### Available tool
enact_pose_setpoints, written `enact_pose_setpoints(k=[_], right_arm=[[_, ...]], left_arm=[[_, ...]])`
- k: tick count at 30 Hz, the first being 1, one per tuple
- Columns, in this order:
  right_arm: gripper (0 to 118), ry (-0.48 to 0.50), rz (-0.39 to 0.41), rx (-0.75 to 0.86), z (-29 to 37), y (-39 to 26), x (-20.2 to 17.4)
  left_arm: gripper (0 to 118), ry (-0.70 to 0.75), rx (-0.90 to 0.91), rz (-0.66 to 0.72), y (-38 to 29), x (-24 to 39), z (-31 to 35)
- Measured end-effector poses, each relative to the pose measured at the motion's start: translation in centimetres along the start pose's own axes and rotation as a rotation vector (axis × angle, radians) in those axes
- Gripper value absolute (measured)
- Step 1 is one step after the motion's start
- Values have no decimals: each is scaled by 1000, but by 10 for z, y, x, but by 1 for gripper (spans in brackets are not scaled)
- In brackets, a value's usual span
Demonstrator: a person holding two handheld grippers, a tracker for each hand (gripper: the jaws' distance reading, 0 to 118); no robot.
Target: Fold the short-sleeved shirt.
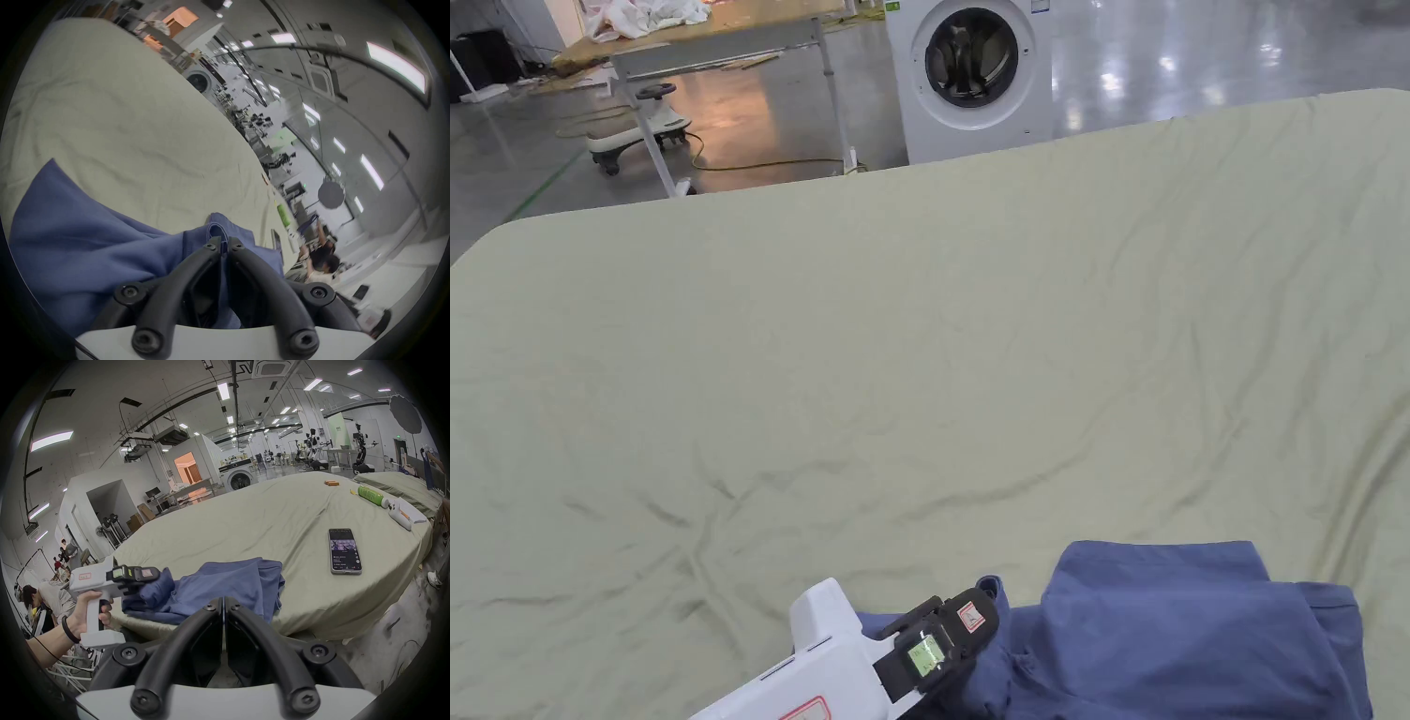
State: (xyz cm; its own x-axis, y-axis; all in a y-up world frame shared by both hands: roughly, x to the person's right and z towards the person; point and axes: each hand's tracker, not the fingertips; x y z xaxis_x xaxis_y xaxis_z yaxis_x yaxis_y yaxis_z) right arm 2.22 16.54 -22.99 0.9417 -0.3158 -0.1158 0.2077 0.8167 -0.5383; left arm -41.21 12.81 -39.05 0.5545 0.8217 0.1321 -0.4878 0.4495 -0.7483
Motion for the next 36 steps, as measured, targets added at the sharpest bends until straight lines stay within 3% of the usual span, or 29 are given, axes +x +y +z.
enact_pose_setpoints(k=[1,3,4,5,6,7,10,14,18,22,24,25,26,27,28,30,33,36], right_arm=[[0,-2,-1,-4,-1,-1,1],[0,-6,-5,-8,-2,-3,1],[0,-4,-11,-7,-2,-3,1],[0,0,-16,-7,-2,-4,1],[0,0,-18,-7,-2,-4,1],[0,1,-16,-8,-3,-4,1],[0,-5,-2,-9,-3,-4,-1],[0,-1,-8,-7,-3,-4,1],[0,-6,-11,-4,-1,-5,1],[0,5,-11,-11,-1,-7,0],[0,-2,2,-13,-2,-7,-1],[0,-1,8,-11,-2,-7,-1],[0,3,11,-10,-2,-6,-2],[0,9,10,-9,-3,-6,-2],[0,14,8,-8,-4,-5,-1],[0,19,8,-13,-7,-4,-1],[0,21,16,-13,-7,-4,-3],[0,21,17,-10,-5,-4,-6]], left_arm=[[2,-2,-5,31,2,-2,2],[17,-7,15,4,0,1,8],[32,-25,25,-10,-1,1,11],[60,-43,21,-17,0,1,12],[75,-62,21,-15,0,1,12],[81,-72,31,-13,0,2,12],[75,-67,23,-27,-2,4,8],[16,43,-121,-46,-14,1,-30],[4,37,-155,-20,-26,-7,-60],[4,61,-174,-53,-19,9,-57],[19,32,-137,-65,-7,9,-31],[37,3,-73,-55,1,4,-12],[65,-11,-25,-45,9,0,6],[79,1,20,-44,19,-6,25],[86,45,52,-61,27,-11,44],[89,135,78,-76,41,-25,68],[90,223,54,51,56,-62,83],[89,180,35,151,49,-93,74]])
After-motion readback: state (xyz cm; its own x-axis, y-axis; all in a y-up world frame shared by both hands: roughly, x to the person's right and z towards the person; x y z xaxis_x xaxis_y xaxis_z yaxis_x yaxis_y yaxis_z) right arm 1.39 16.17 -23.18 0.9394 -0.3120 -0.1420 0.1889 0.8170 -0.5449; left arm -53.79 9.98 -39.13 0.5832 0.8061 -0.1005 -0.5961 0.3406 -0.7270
